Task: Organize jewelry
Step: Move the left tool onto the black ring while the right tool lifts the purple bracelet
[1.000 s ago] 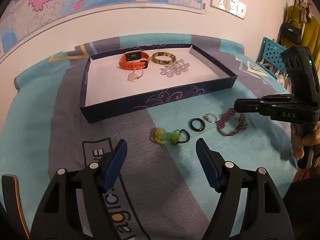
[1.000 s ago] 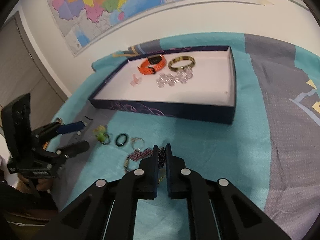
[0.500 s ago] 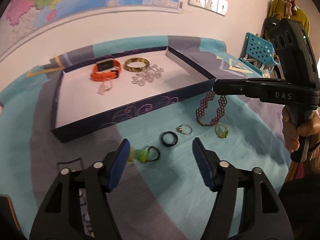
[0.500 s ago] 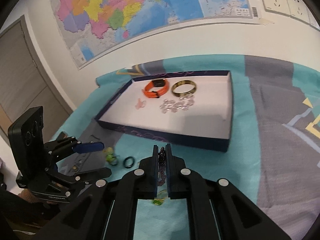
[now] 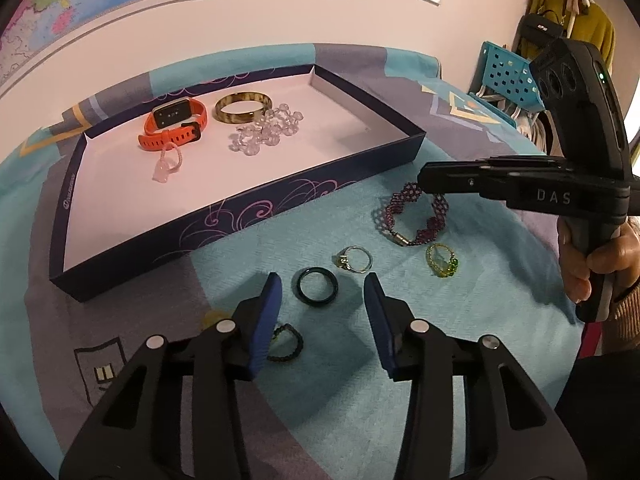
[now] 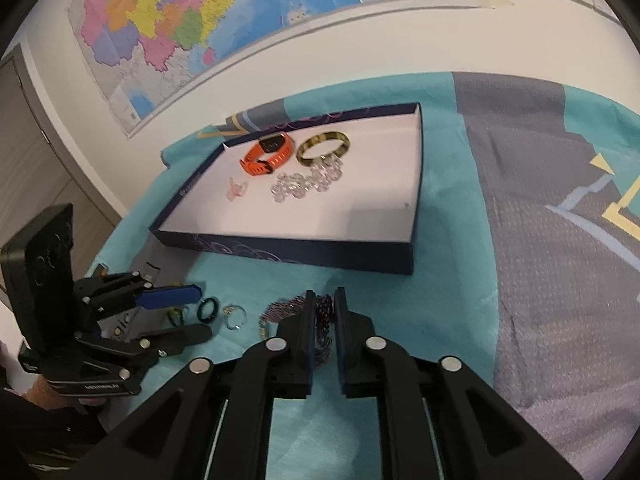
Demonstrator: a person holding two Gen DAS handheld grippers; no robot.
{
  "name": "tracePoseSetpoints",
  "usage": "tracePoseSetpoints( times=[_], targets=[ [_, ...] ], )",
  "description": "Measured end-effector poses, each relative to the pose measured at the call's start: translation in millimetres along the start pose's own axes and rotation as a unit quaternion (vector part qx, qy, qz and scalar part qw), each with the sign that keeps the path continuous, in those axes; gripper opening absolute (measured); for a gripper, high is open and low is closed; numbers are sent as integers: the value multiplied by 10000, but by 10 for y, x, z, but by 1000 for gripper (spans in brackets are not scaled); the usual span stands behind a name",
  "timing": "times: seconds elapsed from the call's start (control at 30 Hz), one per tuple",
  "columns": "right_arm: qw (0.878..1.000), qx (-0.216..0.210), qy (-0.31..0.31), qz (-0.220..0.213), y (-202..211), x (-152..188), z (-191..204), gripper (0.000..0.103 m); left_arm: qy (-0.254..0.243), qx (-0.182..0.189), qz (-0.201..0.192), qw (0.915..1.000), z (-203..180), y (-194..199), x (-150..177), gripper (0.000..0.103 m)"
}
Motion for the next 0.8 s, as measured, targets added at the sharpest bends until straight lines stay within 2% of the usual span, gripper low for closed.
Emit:
tracePoseSetpoints(
  times=[0.1,0.17,0.2,0.27,0.43,0.5,0.53,0.57,0.6,0.8],
  targets=[
    [10000,7,-46,26,4,24,-31,17,0,-19,17,10000,0,-6,-5,35],
    [10000,25,-82,16,23,32,-54,32,-17,-70,26,10000,-3,2,-8,29],
    [9999,34,-101,-6,38,32,-66,36,-23,-97,30,9999,-2,5,-9,26],
    [10000,34,-85,0,50,32,-75,38,-6,-109,34,9999,4,5,-9,22],
    [9999,27,84,103,4,57,-13,38,-9,-152,12,9999,-14,18,3,22],
    [9996,128,210,153,-32,81,24,34,-9,-156,0,9999,-24,26,8,22],
    [9992,210,316,143,-41,86,49,26,6,-154,-4,9999,-22,32,10,22],
    [9988,280,384,149,-47,86,63,14,24,-151,-6,9999,-19,32,11,22],
    [9986,314,398,147,-50,82,64,9,59,-143,-13,9999,-12,36,12,22],
    [9992,224,321,43,1,53,62,6,200,-128,-73,9997,20,79,21,22]
  ],
)
Point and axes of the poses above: each gripper's, at about its wrist camera, not at the fingertips, and y roughly against the way its jaws point, z to its left, x to its underside, the point moved 1 cm from there along -y, roughly the way its jaws point, and after that the axes turned 11 degrees about -z, right-handed, at the moved point
